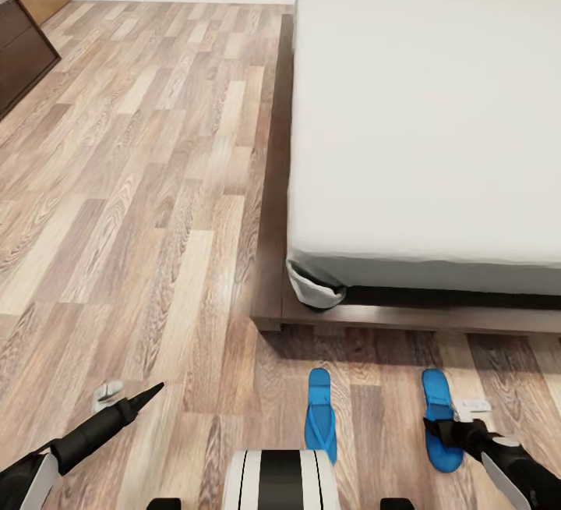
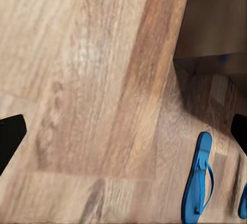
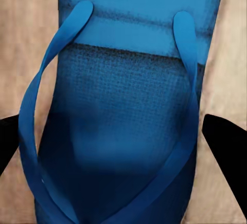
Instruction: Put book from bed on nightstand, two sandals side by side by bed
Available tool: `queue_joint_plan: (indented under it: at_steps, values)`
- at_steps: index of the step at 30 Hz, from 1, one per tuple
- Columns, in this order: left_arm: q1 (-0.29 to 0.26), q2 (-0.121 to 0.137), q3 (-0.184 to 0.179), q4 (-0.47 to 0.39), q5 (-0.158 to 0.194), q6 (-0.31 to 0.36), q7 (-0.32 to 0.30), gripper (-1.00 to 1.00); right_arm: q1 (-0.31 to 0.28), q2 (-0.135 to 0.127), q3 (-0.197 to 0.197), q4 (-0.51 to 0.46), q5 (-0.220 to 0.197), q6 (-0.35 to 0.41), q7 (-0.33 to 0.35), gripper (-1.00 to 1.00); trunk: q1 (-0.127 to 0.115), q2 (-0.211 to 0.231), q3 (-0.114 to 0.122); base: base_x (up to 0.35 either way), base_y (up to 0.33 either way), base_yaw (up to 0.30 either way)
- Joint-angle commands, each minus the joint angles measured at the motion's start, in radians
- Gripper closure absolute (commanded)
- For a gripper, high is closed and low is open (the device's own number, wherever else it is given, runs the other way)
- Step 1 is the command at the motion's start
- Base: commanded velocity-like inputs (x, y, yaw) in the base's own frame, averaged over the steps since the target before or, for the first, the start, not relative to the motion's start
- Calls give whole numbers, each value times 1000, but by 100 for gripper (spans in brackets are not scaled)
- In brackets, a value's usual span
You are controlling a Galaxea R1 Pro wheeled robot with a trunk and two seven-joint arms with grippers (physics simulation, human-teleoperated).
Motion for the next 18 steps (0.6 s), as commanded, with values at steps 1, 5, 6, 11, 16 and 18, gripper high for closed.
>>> queue_joint_plan:
  at_steps: [1, 5, 6, 11, 16, 18]
  values:
    - [2, 0, 1, 10, 6, 9, -2, -100, -1, 25, 2, 42, -5, -36, -1, 100, 0, 0, 0, 0, 297, 0]
    - [4, 0, 1, 41, 4, 7, 0, -100, -1, 48, 0, 104, -5, -72, 0, 100, 0, 0, 0, 0, 297, 0]
    - [4, 0, 1, 47, 4, 6, 0, -100, -1, 50, -1, 113, -5, -75, 0, 100, 0, 0, 0, 0, 296, 0]
    - [4, 1, 2, 51, 4, 6, 1, -100, -1, 51, -2, 116, -9, -75, 0, 100, 0, 0, 0, 0, 296, 0]
    - [4, 0, 1, 52, 4, 6, 2, -100, -1, 49, -3, 110, -11, -71, 0, 100, 0, 0, 0, 58, 299, 0]
    - [4, 0, 1, 52, 4, 6, 2, -100, -1, 49, -3, 108, -12, -71, 0, 100, 0, 0, 0, 148, 295, 0]
